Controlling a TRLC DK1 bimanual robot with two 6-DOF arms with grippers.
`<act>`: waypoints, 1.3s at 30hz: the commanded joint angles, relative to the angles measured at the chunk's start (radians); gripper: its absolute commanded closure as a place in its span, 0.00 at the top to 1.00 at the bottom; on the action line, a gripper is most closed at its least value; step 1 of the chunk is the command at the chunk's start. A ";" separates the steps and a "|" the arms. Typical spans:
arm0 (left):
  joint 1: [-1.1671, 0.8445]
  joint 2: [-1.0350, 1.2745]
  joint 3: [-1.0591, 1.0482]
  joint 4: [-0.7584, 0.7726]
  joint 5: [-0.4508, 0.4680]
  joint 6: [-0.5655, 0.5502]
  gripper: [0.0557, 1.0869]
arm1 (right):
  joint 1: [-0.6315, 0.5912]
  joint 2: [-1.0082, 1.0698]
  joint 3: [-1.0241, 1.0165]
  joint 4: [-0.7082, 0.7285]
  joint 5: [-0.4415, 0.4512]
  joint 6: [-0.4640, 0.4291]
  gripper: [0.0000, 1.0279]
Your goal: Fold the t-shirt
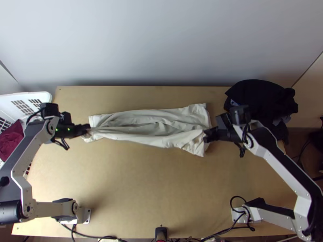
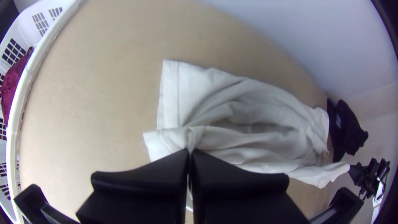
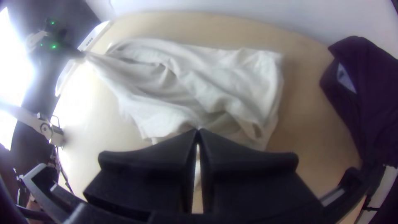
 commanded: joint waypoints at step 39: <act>-0.034 0.632 0.491 -0.064 0.026 -0.185 0.13 | -0.174 0.737 0.500 0.157 0.070 -0.016 0.03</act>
